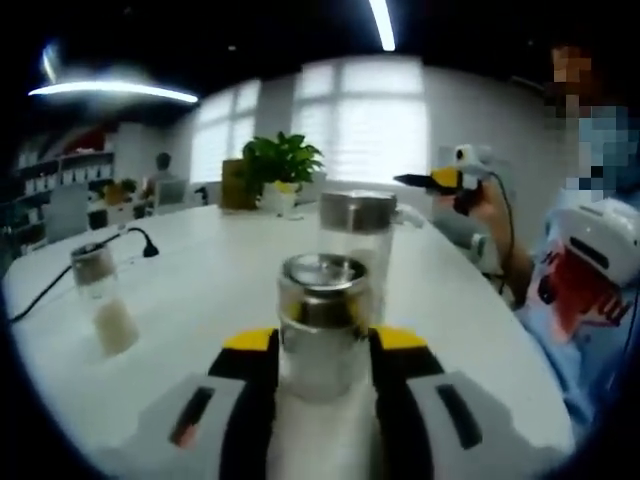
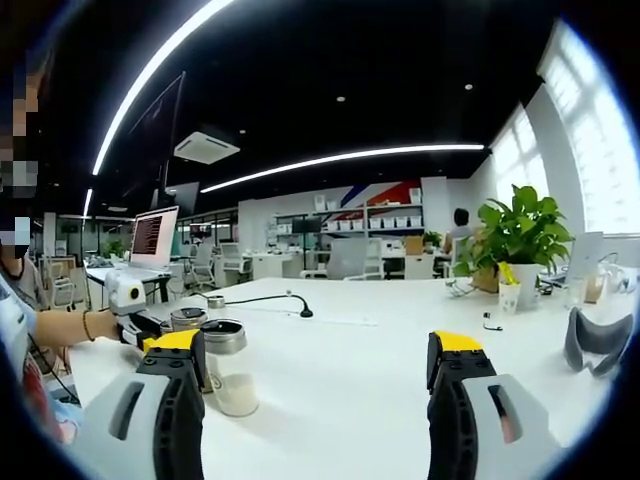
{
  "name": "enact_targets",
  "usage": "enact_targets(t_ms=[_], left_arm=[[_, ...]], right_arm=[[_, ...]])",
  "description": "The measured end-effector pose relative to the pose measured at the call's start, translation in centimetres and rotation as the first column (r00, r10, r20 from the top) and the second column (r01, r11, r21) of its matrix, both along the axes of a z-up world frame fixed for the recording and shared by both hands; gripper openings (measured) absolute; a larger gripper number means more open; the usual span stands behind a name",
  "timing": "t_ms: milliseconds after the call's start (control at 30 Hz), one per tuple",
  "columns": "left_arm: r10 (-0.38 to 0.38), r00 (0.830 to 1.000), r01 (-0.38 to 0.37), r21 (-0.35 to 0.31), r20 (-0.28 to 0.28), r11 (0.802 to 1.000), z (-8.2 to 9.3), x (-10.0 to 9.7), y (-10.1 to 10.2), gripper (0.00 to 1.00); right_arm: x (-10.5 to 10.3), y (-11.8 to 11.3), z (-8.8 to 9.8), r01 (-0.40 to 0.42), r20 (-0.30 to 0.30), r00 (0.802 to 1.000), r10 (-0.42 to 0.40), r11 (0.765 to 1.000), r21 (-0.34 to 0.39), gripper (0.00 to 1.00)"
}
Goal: Rotate the seasoning bottle until the label or dispensing opening points toward the visible target arrow and the bottle remains upright within the marked orientation range
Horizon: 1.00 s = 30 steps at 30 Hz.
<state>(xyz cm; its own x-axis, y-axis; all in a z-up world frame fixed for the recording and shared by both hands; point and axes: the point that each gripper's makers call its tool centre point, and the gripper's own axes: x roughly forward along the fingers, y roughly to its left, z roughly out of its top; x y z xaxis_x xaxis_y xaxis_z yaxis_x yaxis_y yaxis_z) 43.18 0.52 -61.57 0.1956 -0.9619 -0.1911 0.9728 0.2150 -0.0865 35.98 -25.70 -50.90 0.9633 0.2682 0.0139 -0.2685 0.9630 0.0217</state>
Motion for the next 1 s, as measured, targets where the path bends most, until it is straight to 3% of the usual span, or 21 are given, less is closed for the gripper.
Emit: enact_targets(t_ms=[67, 200, 367, 433, 733, 867, 1000], left_arm=[[0.005, 0.999, -0.006, -0.029, -0.038, 1.0, 0.5, -0.2, 0.5, 0.5], [0.037, 0.999, -0.037, -0.033, 0.002, 0.999, 1.0, -0.4, 2.0, 0.48], [0.071, 0.997, -0.07, -0.044, 0.014, 0.997, 2.2, -0.6, 3.6, 0.49], [0.103, 0.994, -0.1, -0.062, 0.04, 0.993, 3.1, -0.5, 4.1, 0.49], [0.206, 0.978, -0.197, -0.166, 0.036, 0.966, 6.4, 0.9, 5.8, 0.5], [0.286, 0.956, -0.271, -0.18, 0.067, 0.946, 6.8, 2.9, 6.5, 0.51], [0.381, 0.914, -0.363, -0.14, 0.141, 0.921, 6.3, 6.2, 7.6, 0.55]], right_arm=[[0.1, 0.0, -0.2, -0.003, -0.006, 1.0, 0.003, 1.0, 0.004, 0.95], [0.1, -0.1, -0.3, -0.002, -0.014, 1.0, 0.002, 1.0, 0.006, 0.95], [0.0, 0.1, -0.2, -0.006, -0.008, 1.0, 0.006, 1.0, 0.009, 0.95], [0.1, 0.4, -0.4, -0.017, -0.014, 1.0, 0.018, 1.0, 0.008, 0.95], [0.1, 0.5, -0.6, -0.024, -0.02, 0.999, 0.025, 1.0, 0.013, 0.95], [0.0, 0.3, -0.5, -0.019, -0.017, 1.0, 0.019, 1.0, 0.012, 0.95], [0.0, 0.3, -0.4, -0.017, -0.014, 1.0, 0.017, 1.0, 0.014, 0.95]])
